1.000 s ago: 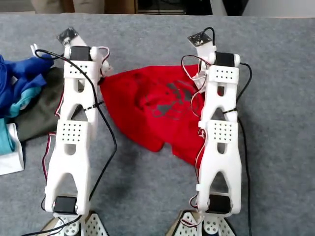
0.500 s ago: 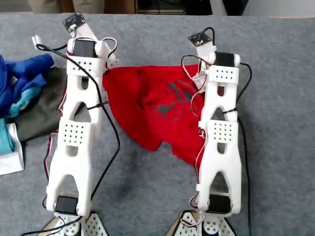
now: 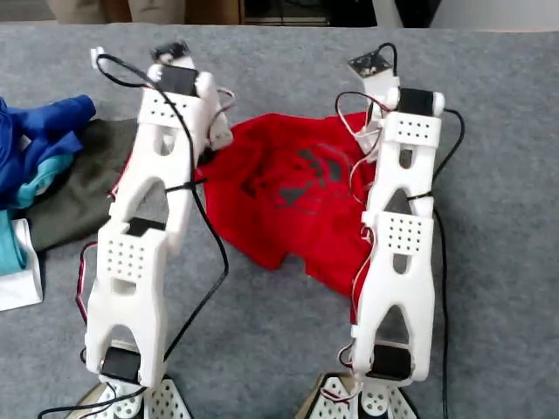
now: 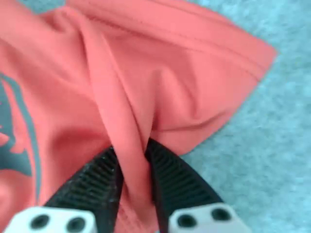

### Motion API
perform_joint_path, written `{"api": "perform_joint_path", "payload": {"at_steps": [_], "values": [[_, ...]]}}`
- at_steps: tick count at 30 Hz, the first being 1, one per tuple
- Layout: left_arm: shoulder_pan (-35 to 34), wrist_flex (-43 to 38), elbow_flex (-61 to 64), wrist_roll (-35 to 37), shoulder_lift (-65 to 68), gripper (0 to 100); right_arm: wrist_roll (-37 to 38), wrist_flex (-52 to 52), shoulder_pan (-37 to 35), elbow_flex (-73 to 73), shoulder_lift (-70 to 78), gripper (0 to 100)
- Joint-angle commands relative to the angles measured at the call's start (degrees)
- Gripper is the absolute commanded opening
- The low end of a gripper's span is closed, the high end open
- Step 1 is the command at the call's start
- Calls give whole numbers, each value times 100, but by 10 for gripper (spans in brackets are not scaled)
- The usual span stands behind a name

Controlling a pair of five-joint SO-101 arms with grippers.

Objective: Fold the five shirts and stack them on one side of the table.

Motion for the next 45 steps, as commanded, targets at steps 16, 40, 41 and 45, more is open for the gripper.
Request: {"api": "perform_joint_path", "payload": {"at_steps": [16, 40, 41, 45], "values": [[791, -967, 3429, -598, -1587, 19, 730, 97, 189, 4321, -4251, 24], [-1512, 53, 2031, -1451, -1754, 246, 1204, 97, -444, 7345, -7020, 624], [-1512, 53, 2163, -1530, -1886, 246, 1257, 79, -585, 7758, -7240, 624], [-1556, 26, 2778, -2374, -2589, 197, 1503, -308, -1121, 9455, -8101, 623]]}}
